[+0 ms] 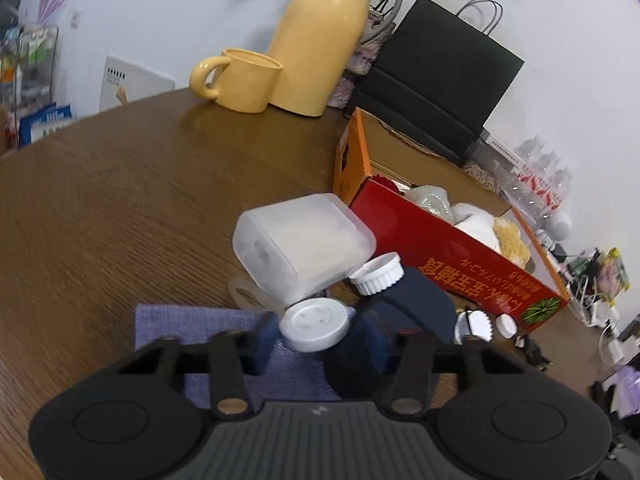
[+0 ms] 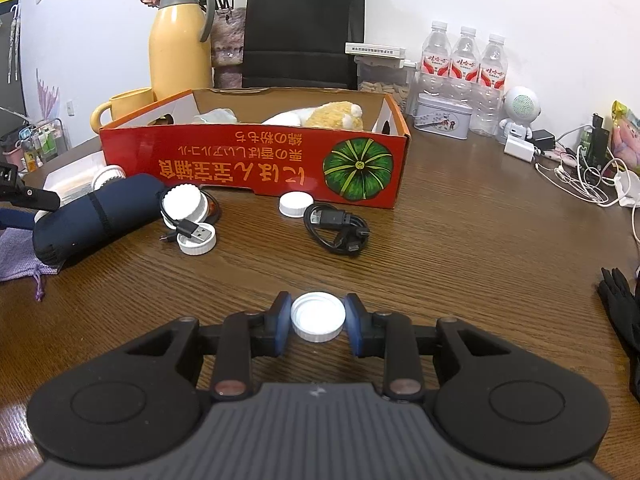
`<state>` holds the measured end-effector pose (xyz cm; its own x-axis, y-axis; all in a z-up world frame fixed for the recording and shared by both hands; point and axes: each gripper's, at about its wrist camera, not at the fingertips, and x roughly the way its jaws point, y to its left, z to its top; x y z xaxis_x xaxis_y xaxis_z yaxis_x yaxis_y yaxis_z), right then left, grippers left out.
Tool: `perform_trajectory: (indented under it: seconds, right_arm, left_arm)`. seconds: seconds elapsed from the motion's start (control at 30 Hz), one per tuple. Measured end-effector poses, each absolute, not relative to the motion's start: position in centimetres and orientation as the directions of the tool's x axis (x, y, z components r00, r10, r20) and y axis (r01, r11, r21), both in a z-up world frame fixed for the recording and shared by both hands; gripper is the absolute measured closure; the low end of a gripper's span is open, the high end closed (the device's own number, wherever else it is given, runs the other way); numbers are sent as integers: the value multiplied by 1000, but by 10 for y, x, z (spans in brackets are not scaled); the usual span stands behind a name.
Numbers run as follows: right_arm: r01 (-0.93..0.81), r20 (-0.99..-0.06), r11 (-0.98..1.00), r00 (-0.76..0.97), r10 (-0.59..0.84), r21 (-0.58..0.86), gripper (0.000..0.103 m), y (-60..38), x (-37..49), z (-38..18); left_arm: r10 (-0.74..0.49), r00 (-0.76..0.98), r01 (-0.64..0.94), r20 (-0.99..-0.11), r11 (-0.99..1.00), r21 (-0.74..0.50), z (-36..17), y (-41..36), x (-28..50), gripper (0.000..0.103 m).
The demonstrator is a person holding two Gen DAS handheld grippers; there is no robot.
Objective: Organize objects
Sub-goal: 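Grasp a white round lid with the right tool while the left tool grasps the white-lidded jar, then carry the lid and jar into the box and open both tools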
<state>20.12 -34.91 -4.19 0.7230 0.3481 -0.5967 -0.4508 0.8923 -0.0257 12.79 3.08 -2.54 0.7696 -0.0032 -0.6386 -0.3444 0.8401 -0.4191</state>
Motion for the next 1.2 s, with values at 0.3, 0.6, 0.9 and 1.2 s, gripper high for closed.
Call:
perform_trajectory:
  seconds: [0.3,0.6,0.9,1.2]
  right_arm:
    - [-446,-596,895,725,345,-25,74,-350,202,-42]
    - [-439,-581,898,736,347,-20,74,-349,198,-40]
    - [-465,-513,885,765,389,-24,74,-340,184,-32]
    - [-508,-466,861,769,438,-29,74,-315,193,-14]
  left_arm:
    - [11,773,-343,-634,848,-404,-20,29,122,69]
    - [30,805,-268,-592,909,-319,-8,16,107,69]
    - [76,856,-216,-512,951,-220,6,2,94,69]
    - [67,909,-140,-411,979,-149,29,-18,101,69]
